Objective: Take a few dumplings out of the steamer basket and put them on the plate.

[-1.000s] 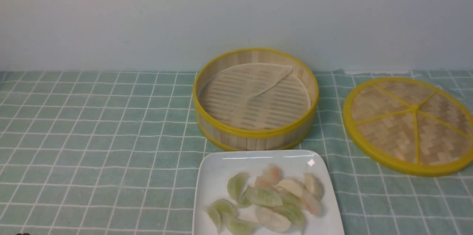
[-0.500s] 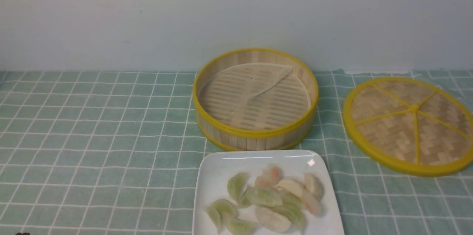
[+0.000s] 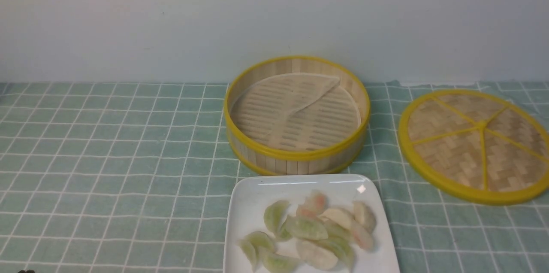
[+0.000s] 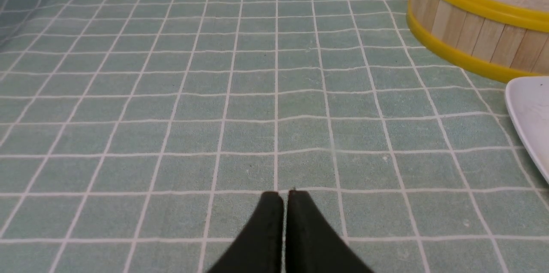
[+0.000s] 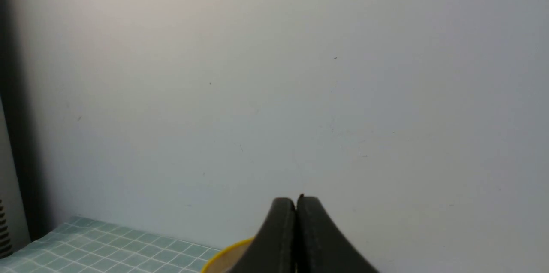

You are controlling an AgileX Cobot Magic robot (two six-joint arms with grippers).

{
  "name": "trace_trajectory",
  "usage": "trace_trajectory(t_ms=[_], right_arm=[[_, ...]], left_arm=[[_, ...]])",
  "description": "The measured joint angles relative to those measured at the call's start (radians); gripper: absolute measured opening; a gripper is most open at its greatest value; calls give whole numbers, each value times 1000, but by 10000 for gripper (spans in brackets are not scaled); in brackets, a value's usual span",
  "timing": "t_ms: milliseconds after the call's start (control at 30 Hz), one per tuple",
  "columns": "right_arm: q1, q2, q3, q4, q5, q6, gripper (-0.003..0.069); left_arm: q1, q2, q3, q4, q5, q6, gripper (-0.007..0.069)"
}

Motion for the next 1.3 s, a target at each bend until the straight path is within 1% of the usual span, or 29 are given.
trace_trajectory(t_ms=[67, 100, 133, 233, 400, 433, 467, 500, 533, 567, 633, 700, 733, 800, 933, 1300], right_arm=[[0, 0, 1, 53, 0, -4, -13], [0, 0, 1, 58, 0, -5, -13], [0, 0, 7, 96, -1, -17, -13], [0, 0, 27, 140, -1, -31, -13], [-8, -5, 79, 139, -16, -38, -13], [-49, -5, 107, 132, -28, -41, -13], [-49, -5, 111, 132, -30, -41, -13], [-117, -5, 151, 120, -37, -45, -13], [-137, -5, 156, 117, -37, -45, -13], [-215, -5, 210, 109, -38, -45, -13], [-309, -5, 280, 109, -39, -47, -13], [-382, -5, 349, 101, -39, -48, -13], [-389, -5, 356, 101, -39, -48, -13], [-459, -5, 454, 95, -39, -48, -13], [-480, -5, 498, 94, -47, -48, -13], [-480, -5, 499, 93, -53, -48, -13]], left_arm=[[0, 0, 0, 0, 0, 0, -6], [0, 0, 0, 0, 0, 0, -6], [0, 0, 0, 0, 0, 0, -6], [0, 0, 0, 0, 0, 0, -6], [0, 0, 0, 0, 0, 0, -6], [0, 0, 0, 0, 0, 0, -6], [0, 0, 0, 0, 0, 0, -6], [0, 0, 0, 0, 0, 0, -6], [0, 0, 0, 0, 0, 0, -6], [0, 0, 0, 0, 0, 0, -6], [0, 0, 0, 0, 0, 0, -6], [0, 0, 0, 0, 0, 0, -6], [0, 0, 0, 0, 0, 0, -6], [0, 0, 0, 0, 0, 0, -6], [0, 0, 0, -1, -2, 0, -6], [0, 0, 0, -2, -2, 0, -6]])
